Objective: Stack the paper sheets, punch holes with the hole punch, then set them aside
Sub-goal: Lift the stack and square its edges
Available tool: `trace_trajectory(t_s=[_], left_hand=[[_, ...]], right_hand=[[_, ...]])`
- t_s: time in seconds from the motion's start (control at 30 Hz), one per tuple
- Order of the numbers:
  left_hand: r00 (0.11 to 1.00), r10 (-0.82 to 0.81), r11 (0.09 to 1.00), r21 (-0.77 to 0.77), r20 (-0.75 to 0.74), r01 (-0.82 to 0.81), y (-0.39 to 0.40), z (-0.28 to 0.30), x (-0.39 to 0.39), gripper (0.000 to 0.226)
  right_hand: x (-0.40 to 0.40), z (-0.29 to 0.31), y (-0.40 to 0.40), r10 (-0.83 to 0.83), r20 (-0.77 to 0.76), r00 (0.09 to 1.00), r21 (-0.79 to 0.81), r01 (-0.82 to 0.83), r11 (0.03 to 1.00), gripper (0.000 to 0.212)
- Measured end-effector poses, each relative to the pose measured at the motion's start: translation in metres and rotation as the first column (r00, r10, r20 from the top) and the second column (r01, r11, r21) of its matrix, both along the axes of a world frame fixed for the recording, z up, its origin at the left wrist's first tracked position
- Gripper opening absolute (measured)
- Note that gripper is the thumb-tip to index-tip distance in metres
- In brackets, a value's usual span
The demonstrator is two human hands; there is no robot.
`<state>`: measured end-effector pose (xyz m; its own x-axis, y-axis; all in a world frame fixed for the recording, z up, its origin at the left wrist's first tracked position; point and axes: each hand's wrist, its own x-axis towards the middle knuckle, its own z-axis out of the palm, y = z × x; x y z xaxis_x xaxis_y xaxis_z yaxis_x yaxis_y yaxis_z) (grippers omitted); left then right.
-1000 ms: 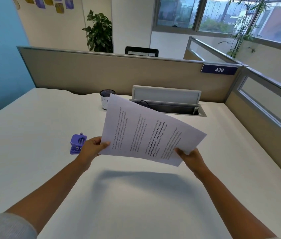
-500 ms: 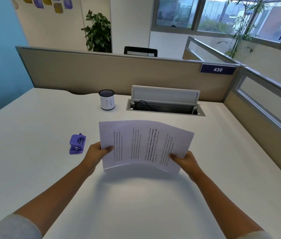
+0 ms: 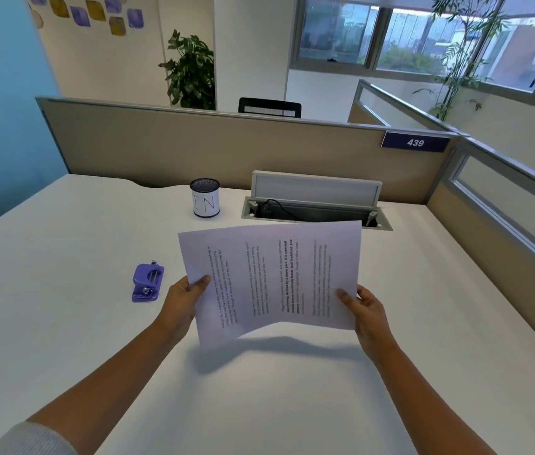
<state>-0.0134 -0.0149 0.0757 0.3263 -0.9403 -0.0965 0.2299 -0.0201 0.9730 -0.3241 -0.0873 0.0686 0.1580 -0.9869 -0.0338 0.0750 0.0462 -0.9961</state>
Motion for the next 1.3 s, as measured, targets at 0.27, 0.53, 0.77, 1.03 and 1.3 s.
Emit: trace_trajectory(t_s=[0.27, 0.53, 0.77, 1.03, 1.3], left_hand=[[0.999, -0.030, 0.999, 0.043, -0.043, 0.032, -0.007, 0.008, 0.008, 0.017], [0.989, 0.007, 0.999, -0.030, -0.145, -0.012, -0.014, 0.017, -0.003, 0.018], [0.978, -0.006, 0.994, -0.108, -0.207, -0.017, -0.021, 0.023, -0.023, 0.020], [0.960, -0.039, 0.976, -0.215, -0.276, -0.022, -0.025, 0.023, -0.034, 0.021], [0.966, -0.035, 0.990, -0.145, -0.255, -0.002, -0.021, 0.013, -0.023, 0.036]], right_hand=[[-0.014, 0.023, -0.017, 0.182, 0.018, 0.983, 0.074, -0.183, 0.980, 0.080], [0.005, 0.016, -0.005, 0.052, 0.515, 0.856, 0.214, -0.187, 0.959, 0.030], [0.047, 0.019, 0.005, -0.003, 0.429, 0.903, 0.100, -0.045, 0.994, 0.074], [0.074, 0.032, 0.010, 0.021, 0.295, 0.955, 0.016, -0.027, 1.000, 0.036], [0.054, 0.042, -0.007, -0.035, -0.061, 0.998, -0.104, 0.029, 0.994, 0.033]])
